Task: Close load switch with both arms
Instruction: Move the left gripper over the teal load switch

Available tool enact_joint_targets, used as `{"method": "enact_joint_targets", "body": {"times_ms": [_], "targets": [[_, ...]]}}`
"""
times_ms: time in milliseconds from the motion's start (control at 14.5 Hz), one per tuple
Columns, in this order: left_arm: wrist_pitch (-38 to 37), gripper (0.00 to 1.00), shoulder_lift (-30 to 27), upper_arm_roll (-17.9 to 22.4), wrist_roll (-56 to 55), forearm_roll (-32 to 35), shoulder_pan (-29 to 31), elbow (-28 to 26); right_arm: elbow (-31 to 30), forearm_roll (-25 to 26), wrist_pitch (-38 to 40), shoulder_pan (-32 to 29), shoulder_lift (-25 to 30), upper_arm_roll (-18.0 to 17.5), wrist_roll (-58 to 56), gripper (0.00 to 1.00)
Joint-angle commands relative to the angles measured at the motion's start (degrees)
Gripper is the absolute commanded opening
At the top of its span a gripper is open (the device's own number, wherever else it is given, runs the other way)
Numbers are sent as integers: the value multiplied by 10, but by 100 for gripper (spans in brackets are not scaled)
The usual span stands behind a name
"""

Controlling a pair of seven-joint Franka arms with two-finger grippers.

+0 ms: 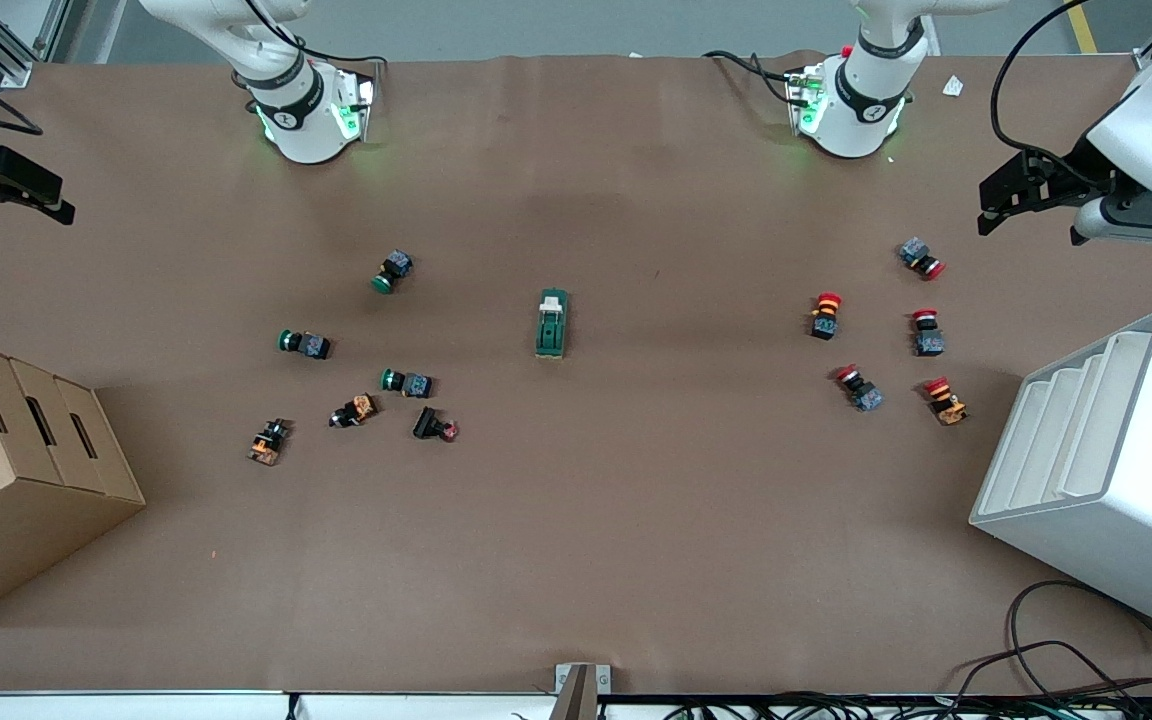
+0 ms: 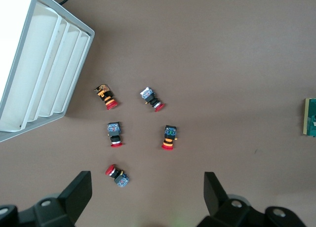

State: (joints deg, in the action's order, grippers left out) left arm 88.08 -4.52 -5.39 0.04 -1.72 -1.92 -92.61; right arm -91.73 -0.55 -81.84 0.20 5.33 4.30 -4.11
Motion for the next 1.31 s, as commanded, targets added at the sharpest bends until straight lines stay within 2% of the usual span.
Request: {"method": "enact_joint_targets", "body": {"times_ms": [0,277,484,830,968,1106,1245], "targets": [[-13,100,7,-3,-3,1,1,17,0,-8,5,-2,-1,1,-2,100],[-13,100,43,-9,-4,1,-7,30,0,-8,6,-2,-1,1,-2,100],[-13,100,64,-43,-13,-1,-7,52,0,-7,6,-2,-1,2,-2,100],[-15,100,75,-174,-200,-3,-16,44,0,-8,5,-2,-1,1,-2,100],[12,100,86,-219,-267,0,-29,28,0,-7,6,-2,-1,1,-2,100],[62,100,87,-237,-338,-1,-52,1,0,-7,5,-2,-1,1,-2,100],[94,100,101,-240,-431,1,-99,-13,0,-7,6,-2,-1,1,-2,100]]}}
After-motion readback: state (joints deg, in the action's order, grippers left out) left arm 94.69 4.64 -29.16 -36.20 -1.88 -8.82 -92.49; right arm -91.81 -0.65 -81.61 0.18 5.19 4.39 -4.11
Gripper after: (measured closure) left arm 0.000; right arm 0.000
